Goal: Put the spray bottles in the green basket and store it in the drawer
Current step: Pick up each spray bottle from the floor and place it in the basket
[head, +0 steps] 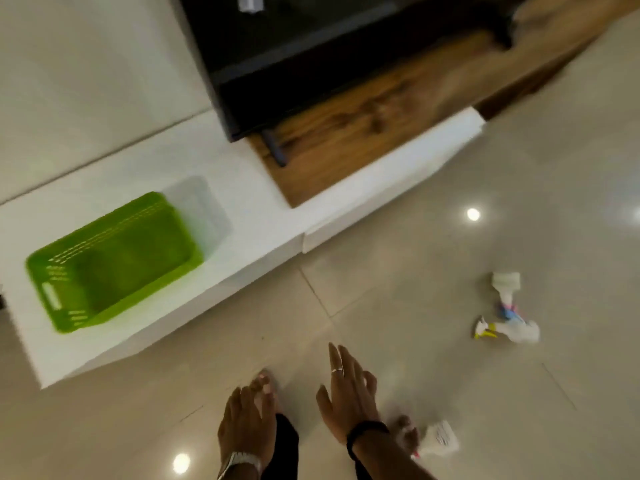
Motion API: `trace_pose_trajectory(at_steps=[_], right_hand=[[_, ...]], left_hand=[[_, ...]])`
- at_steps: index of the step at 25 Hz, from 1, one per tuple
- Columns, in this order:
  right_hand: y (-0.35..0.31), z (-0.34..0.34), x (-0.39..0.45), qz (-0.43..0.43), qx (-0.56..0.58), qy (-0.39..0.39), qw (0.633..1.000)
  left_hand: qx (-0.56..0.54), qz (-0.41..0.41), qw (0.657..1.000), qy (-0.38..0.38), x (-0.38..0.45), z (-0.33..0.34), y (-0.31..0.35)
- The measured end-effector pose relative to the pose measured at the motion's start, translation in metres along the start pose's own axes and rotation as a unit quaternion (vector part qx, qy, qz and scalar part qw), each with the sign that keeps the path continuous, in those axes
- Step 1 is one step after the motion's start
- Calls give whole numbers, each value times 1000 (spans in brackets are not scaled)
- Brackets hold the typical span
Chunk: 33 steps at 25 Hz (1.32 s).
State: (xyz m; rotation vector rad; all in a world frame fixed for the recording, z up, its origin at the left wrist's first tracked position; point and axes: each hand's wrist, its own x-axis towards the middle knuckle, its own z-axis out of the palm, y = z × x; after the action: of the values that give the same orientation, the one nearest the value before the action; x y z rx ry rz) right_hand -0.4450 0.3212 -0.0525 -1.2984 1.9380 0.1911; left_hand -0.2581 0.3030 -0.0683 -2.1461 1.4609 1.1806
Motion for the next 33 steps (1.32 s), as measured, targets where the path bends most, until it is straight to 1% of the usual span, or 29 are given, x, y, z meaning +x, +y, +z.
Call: trace_pose_trajectory(at_steps=[3,4,8,11,13,15,17,19,22,25,28,30,31,33], right_hand=[[97,-8,-31,9,3,5,1000],[135,-9,-43,24,6,15,1000],[281,10,-85,122,46,44,990],[375,53,-119,230,109,51,966],[429,92,-138,310,159,39,936],[468,135,-149,364,199,17,910],[497,178,-149,398,233,8,887],[516,210,-141,414,262,8,872],[534,242,-124,429,306,13,850],[538,267,-109,439,372,27,817],[536,294,-91,441,428,32,788],[538,318,-73,442,457,30,771],[540,328,-63,444,475,33,759],[544,349,-43,454,514,54,726]], left_hand=[[89,89,992,-24,-19,35,51],[113,119,986,-27,-25,49,73],[197,225,954,-11,-46,117,168],[236,288,928,-28,-63,189,220],[269,322,906,-63,-74,254,244],[297,348,883,-102,-83,323,257],[319,370,861,-140,-89,390,260],[336,383,843,-174,-90,447,256],[379,387,810,-226,-87,508,238],[427,357,787,-267,-75,546,220],[460,326,777,-280,-54,579,209],[474,321,771,-280,-37,607,200],[471,317,773,-283,-28,620,197],[436,291,799,-295,-12,646,189]])
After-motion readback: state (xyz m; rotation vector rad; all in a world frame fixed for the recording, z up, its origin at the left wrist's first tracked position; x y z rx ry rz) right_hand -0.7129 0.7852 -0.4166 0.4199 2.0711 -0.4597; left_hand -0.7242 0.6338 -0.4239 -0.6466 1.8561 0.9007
